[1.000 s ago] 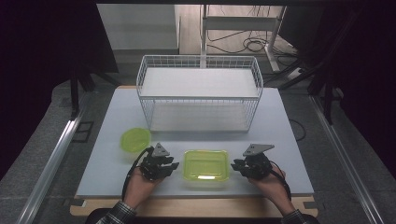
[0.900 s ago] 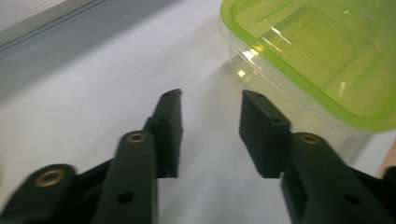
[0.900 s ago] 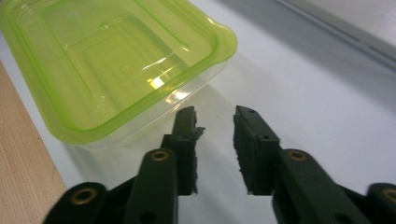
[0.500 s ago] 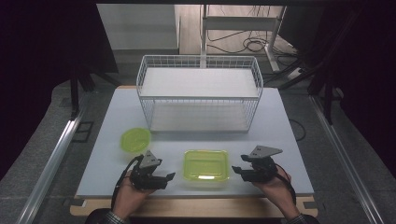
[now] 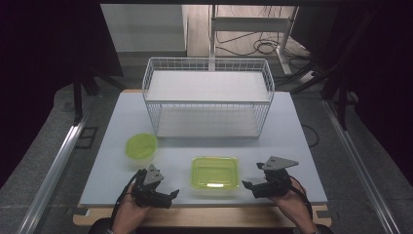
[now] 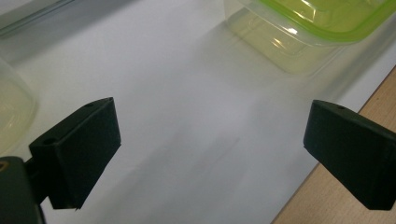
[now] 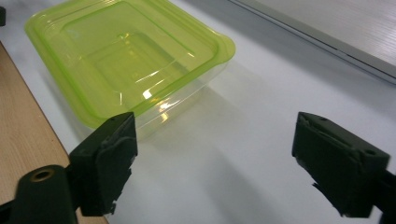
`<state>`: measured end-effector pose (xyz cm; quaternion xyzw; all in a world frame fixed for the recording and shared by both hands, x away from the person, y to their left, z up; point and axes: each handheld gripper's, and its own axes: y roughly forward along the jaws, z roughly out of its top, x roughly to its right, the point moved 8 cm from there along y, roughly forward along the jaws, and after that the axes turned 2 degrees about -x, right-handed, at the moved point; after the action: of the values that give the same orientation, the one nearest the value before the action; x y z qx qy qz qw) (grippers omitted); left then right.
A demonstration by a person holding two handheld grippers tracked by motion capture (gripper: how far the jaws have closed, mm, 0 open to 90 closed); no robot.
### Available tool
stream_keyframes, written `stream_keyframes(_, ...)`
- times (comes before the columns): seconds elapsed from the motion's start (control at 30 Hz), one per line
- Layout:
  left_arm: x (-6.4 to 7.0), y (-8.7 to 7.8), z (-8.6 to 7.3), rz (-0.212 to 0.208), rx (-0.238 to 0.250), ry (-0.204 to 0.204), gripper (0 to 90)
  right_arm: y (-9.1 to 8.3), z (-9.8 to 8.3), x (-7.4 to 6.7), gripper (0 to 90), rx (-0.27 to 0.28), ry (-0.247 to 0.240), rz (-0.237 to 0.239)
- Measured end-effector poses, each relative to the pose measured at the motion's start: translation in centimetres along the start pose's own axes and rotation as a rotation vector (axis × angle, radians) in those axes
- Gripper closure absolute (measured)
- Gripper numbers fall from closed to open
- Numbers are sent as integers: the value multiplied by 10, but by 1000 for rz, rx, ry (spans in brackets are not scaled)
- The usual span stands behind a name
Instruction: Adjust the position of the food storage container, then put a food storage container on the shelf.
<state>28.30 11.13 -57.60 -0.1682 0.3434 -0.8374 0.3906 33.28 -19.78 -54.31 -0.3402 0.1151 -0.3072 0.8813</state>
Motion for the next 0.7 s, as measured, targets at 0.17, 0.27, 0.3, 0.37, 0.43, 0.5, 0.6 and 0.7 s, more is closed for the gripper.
stream_keyframes(0.17,1,2,-1,15,-6,36,33,1,2,-1,75,12,-10,7)
stream_keyframes(0.27,0,3,0,35,7,50,34,1,2,-1,75,17,0,7)
stream_keyframes(0.3,0,2,1,39,13,51,35,1,2,-1,74,16,10,4)
stream_keyframes(0.37,0,2,1,40,17,52,37,2,3,-3,51,18,35,0)
stream_keyframes(0.43,1,2,0,46,14,61,39,2,5,-6,41,18,63,8)
stream_keyframes(0.5,1,3,0,48,12,64,40,3,6,-8,46,10,90,18)
stream_keyframes(0.6,2,4,1,48,10,69,42,4,8,-12,118,-6,105,32)
stream_keyframes(0.7,3,5,0,49,6,75,44,3,13,-15,189,4,130,65)
